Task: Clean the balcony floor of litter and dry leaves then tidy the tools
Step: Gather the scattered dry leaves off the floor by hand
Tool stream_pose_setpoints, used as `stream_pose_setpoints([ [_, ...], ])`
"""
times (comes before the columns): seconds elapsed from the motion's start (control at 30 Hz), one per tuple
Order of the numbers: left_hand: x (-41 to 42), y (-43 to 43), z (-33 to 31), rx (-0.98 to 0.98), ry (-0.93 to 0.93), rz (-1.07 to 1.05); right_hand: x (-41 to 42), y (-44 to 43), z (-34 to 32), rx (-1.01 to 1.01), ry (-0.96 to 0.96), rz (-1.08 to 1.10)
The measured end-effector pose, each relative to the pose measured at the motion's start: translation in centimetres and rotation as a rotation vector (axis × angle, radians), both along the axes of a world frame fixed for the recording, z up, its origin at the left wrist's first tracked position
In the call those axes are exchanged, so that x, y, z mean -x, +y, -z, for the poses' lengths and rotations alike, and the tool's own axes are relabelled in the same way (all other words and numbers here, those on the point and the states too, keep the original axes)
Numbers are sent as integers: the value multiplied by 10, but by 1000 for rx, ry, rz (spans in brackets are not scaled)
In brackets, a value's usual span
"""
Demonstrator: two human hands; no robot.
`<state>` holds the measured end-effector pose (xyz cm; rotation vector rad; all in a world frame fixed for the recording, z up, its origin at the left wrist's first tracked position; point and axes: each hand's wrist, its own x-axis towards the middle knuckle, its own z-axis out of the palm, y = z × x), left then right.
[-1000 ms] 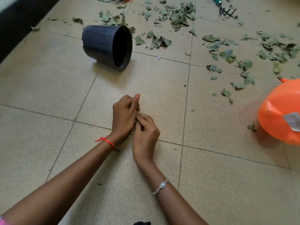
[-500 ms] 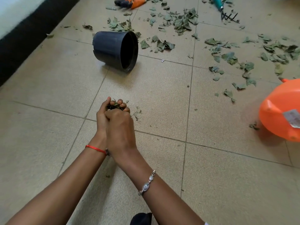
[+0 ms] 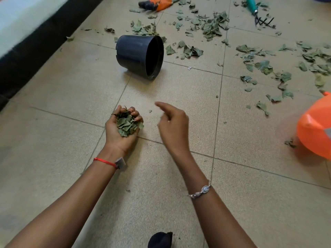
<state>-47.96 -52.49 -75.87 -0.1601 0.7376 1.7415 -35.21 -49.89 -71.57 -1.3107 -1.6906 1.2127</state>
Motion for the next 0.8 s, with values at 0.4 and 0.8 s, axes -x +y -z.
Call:
stream_pose_setpoints([
  [0.4,23,-8,1,-79,-112,-36,13,10,70,-475,-680,-636],
  [0.8,20,-4,5,-75,-152,-10,-79,-14,59,-396,-482,-578],
])
